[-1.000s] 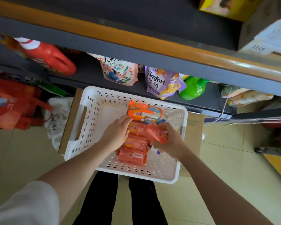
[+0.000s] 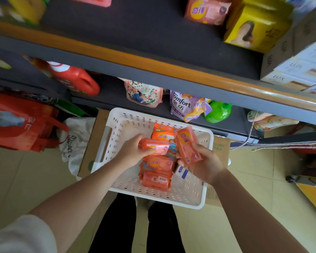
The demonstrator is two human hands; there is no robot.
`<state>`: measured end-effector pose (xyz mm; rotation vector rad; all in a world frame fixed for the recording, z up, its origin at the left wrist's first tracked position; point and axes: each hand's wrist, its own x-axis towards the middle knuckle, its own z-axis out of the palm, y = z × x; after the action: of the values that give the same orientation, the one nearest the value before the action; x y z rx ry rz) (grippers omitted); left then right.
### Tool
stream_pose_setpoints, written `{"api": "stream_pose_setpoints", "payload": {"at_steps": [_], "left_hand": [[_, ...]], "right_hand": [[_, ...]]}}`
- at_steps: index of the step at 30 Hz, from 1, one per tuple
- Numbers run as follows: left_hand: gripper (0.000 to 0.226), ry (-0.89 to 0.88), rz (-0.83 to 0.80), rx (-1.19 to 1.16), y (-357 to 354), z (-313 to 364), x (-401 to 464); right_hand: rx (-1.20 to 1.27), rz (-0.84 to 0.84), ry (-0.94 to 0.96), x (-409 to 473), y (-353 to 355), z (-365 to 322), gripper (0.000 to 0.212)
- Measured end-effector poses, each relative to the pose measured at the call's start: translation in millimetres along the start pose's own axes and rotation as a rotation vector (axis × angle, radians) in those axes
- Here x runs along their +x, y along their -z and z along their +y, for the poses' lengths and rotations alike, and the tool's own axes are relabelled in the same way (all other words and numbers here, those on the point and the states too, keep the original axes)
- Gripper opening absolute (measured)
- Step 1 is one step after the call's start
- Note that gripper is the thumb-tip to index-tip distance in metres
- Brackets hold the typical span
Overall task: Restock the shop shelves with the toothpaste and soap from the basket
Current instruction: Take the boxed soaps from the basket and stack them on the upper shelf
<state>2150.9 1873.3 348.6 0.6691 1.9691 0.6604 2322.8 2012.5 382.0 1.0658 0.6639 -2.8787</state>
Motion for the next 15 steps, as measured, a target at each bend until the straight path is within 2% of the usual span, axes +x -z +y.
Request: {"api": "stream_pose_setpoints", "payload": {"at_steps": [4, 5, 8, 9, 11, 13, 14, 15], "left_hand": [[0.044, -0.075, 0.105, -0.195, 48.2, 31.3, -21.8], [0.042, -0.109, 0.110, -0.240, 60.5, 42.0, -28.1], [0.040, -0.224, 0.129, -0.325, 89.6, 77.9, -44.3], [0.039, -0.260, 0.151, -0.346, 97.2, 90.4, -47.0], [0.036, -0.330, 0.206, -0.377, 109.8, 114.3, -47.2], [0.033, -0.396, 0.250, -0.403, 120.6, 137.7, -39.7], [0.031, -0.426, 0.271, -0.411, 124.7, 148.3, -33.4], [0.031, -0.447, 0.294, -0.423, 127.4, 159.3, -25.2]], "right_hand": [[-0.186, -0.024, 0.088, -6.4, -29.0, -25.8, 0.044], [-0.214, -0.011, 0.100, -8.4, -37.4, -33.1, 0.045], [-0.285, 0.008, 0.179, -13.9, -59.6, -52.0, 0.078], [-0.284, 0.018, 0.222, -17.2, -68.5, -58.2, 0.080], [-0.271, 0.052, 0.315, -22.3, -83.3, -69.8, 0.071], [-0.277, 0.120, 0.420, -25.9, -97.5, -82.1, 0.071], [-0.309, 0.155, 0.487, -26.6, -101.7, -87.5, 0.064], [-0.348, 0.184, 0.552, -28.1, -107.1, -92.8, 0.048]]}}
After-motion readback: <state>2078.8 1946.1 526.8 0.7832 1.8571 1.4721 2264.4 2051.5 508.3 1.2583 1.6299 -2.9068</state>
